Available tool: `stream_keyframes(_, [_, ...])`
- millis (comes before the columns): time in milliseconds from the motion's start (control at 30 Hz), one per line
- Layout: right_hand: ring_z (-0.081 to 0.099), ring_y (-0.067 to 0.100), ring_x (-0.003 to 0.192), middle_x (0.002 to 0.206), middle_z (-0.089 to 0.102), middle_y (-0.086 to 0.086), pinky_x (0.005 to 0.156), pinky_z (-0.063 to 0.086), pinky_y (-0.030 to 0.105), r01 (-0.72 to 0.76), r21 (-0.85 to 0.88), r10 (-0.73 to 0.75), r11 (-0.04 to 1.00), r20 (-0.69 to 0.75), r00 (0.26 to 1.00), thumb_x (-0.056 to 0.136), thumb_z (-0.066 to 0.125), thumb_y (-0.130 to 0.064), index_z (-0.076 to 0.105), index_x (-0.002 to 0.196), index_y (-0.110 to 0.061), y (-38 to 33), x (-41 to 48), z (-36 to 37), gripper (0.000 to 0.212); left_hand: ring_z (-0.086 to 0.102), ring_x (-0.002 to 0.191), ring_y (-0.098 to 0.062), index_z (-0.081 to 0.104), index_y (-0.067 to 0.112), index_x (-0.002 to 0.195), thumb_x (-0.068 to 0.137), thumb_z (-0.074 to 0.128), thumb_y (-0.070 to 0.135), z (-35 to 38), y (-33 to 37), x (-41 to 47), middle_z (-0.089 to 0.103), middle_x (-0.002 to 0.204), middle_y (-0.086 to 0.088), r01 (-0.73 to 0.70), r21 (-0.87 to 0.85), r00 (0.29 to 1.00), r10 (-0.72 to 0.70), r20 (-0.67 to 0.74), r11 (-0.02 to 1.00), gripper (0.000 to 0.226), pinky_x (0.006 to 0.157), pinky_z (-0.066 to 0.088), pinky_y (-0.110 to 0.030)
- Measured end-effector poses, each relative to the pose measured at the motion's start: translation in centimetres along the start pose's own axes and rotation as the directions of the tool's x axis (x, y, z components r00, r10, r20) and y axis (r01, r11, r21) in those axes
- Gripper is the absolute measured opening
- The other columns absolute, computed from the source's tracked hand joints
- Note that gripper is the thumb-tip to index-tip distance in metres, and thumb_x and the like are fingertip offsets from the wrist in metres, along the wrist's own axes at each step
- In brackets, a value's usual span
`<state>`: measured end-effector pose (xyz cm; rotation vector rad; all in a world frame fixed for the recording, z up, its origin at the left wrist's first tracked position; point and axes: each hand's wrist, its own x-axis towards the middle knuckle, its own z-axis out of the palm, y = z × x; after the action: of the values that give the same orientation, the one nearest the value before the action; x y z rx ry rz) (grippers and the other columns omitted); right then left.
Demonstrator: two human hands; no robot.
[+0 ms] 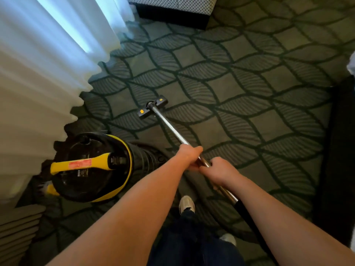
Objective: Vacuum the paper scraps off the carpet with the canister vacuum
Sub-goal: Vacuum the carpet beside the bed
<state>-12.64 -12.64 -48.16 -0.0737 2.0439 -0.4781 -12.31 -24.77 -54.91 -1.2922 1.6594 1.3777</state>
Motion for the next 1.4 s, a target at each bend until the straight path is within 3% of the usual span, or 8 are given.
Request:
stream_keyframes(100, [0.065, 0.019, 0.068, 0.080, 0.066, 0.006, 0.058, 0.047, 0.028, 0.032, -0.090, -0.031, 0.995, 0.005, 0.999, 0.088, 0.059, -0.045, 0.060, 0.085, -0.013, -1.7, 4.5, -0.5, 0.033, 0.060, 0.058, -0.020, 0.054, 0.004, 0.104, 0.095, 0.054, 0.024, -1.5, 1.2, 2.8, 0.064, 0.081, -0.013, 0.039, -0.091, 0.999, -0.041, -0.020, 0.995, 0.022, 0.044, 0.053, -0.029])
stream_keyframes(167, [0.063, 0.017, 0.064, 0.076, 0.066, 0.005, 0.054, 0.043, 0.027, 0.065, -0.144, -0.064, 0.988, 0.011, 0.998, 0.088, 0.060, -0.045, 0.060, 0.082, -0.014, -2.4, 7.1, -0.7, 0.032, 0.065, 0.069, -0.024, 0.041, 0.005, 0.128, 0.094, 0.055, 0.023, -1.9, 1.5, 5.0, 0.065, 0.099, -0.016, 0.018, -0.156, 0.999, -0.025, -0.041, 0.988, 0.042, 0.055, 0.058, -0.037])
stream_keyframes(267, [0.061, 0.015, 0.057, 0.073, 0.065, 0.003, 0.047, 0.039, 0.025, 0.089, -0.184, -0.081, 0.979, 0.048, 0.996, 0.088, 0.063, -0.049, 0.059, 0.083, -0.014, -3.1, 10.0, -1.0, 0.036, 0.070, 0.089, -0.033, 0.010, 0.030, 0.150, 0.090, 0.056, 0.026, -1.9, 1.6, 7.6, 0.062, 0.119, -0.018, -0.012, -0.210, 0.997, -0.005, -0.082, 0.978, 0.076, 0.069, 0.061, -0.048])
stream_keyframes(467, [0.062, 0.018, 0.061, 0.077, 0.064, 0.006, 0.051, 0.045, 0.027, 0.086, -0.272, -0.053, 0.958, 0.128, 0.990, 0.095, 0.054, -0.037, 0.053, 0.084, -0.013, -1.2, 13.8, -2.2, 0.027, 0.061, 0.057, -0.018, 0.036, 0.014, 0.137, 0.097, 0.051, 0.023, 0.8, 2.1, 10.6, 0.059, 0.087, -0.011, 0.024, -0.280, 0.996, -0.046, -0.072, 0.960, 0.044, 0.041, 0.052, -0.029])
stream_keyframes(900, [0.062, 0.022, 0.053, 0.069, 0.065, 0.011, 0.047, 0.048, 0.027, 0.115, -0.425, -0.025, 0.898, 0.212, 0.977, 0.100, 0.044, -0.033, 0.052, 0.081, -0.008, 4.5, 13.4, -9.6, 0.032, 0.067, 0.067, -0.023, 0.040, 0.014, 0.126, 0.093, 0.055, 0.027, 9.8, 5.4, 9.1, 0.065, 0.090, -0.013, -0.012, -0.409, 0.993, -0.036, -0.109, 0.912, 0.038, 0.051, 0.056, -0.031])
stream_keyframes(1033, [0.065, 0.025, 0.058, 0.071, 0.066, 0.013, 0.064, 0.058, 0.038, 0.079, -0.433, 0.026, 0.898, 0.233, 0.972, 0.101, 0.042, -0.032, 0.052, 0.083, -0.006, 6.8, 11.3, -10.8, 0.033, 0.068, 0.066, -0.020, 0.040, 0.016, 0.126, 0.095, 0.055, 0.027, 12.5, 5.3, 6.9, 0.066, 0.086, -0.011, -0.008, -0.427, 0.996, -0.031, -0.084, 0.904, 0.036, 0.049, 0.056, -0.029])
stream_keyframes(1300, [0.062, 0.022, 0.059, 0.075, 0.064, 0.011, 0.067, 0.058, 0.037, 0.059, -0.463, 0.072, 0.884, 0.259, 0.963, 0.102, 0.040, -0.031, 0.050, 0.083, -0.009, 10.8, 7.9, -11.5, 0.031, 0.068, 0.066, -0.019, 0.035, 0.022, 0.144, 0.093, 0.060, 0.024, 16.5, 4.0, 2.9, 0.065, 0.086, -0.010, 0.024, -0.494, 0.999, -0.042, -0.026, 0.869, 0.057, 0.044, 0.055, -0.027])
stream_keyframes(1400, [0.062, 0.023, 0.056, 0.073, 0.064, 0.013, 0.063, 0.057, 0.036, 0.034, -0.478, 0.104, 0.878, 0.260, 0.960, 0.102, 0.040, -0.029, 0.051, 0.085, -0.006, 12.1, 6.5, -12.0, 0.030, 0.070, 0.075, -0.024, 0.032, 0.022, 0.146, 0.093, 0.061, 0.021, 17.8, 3.9, 1.2, 0.066, 0.092, -0.013, 0.070, -0.495, 0.998, -0.063, 0.032, 0.866, 0.061, 0.057, 0.060, -0.035])
